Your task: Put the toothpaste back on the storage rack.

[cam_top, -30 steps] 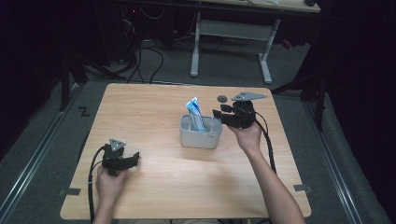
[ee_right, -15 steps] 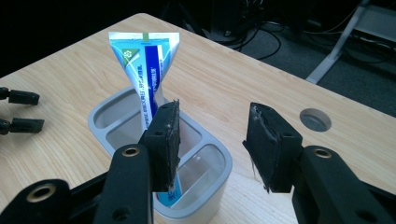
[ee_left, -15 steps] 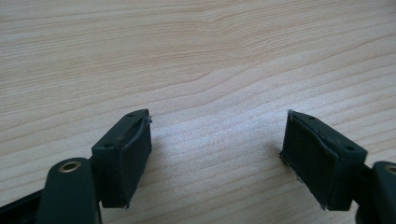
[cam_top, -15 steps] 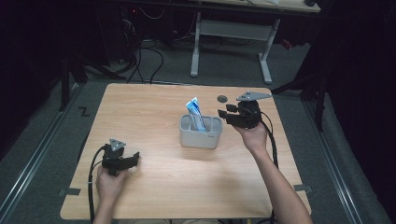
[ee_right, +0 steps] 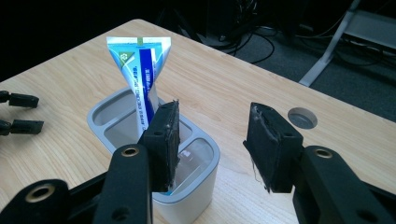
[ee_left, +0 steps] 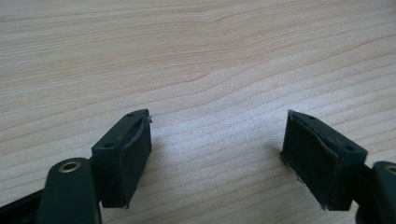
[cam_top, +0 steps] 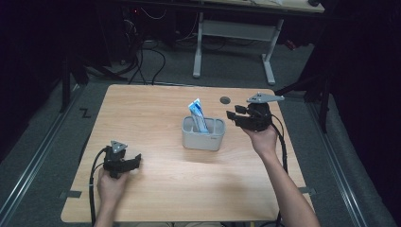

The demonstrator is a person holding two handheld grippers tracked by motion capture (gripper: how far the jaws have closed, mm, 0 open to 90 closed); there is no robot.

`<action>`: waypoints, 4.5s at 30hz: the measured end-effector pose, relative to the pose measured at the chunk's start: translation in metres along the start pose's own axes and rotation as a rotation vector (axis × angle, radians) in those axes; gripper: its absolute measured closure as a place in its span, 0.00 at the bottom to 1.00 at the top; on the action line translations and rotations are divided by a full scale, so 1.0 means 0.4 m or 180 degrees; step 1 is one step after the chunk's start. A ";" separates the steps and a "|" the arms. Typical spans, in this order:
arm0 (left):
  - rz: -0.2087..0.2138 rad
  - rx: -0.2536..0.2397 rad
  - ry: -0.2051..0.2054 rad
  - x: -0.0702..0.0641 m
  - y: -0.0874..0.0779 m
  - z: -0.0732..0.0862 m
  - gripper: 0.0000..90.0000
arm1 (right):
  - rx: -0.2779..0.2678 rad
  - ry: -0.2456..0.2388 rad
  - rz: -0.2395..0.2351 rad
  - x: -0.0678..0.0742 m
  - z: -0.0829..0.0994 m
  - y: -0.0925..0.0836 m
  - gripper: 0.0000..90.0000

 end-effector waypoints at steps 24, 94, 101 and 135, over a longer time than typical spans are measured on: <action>0.0012 -0.0002 -0.0010 0.000 -0.001 0.000 0.27 | -0.0124 0.0069 0.0122 -0.039 0.000 -0.066 0.60; -0.0023 0.0002 -0.0015 0.002 0.000 0.001 0.26 | -0.0125 0.0816 0.0394 -0.176 0.234 -0.159 0.60; -0.0023 0.0003 -0.0016 0.002 -0.001 0.001 0.26 | -0.0054 0.0831 0.0398 -0.172 0.254 -0.159 0.59; 0.0004 -0.0002 -0.0026 0.001 -0.002 0.002 0.26 | 0.0141 0.0975 0.0220 -0.084 0.365 -0.064 0.58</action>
Point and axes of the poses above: each handheld gripper's, and its own axes: y roughly forward along the jaws, z roughly out of its underside, x roughly to its left, the point moved 10 cm from there along y, roughly forward along the jaws, and after that the axes turned 4 degrees about z, right-handed, at the moved point
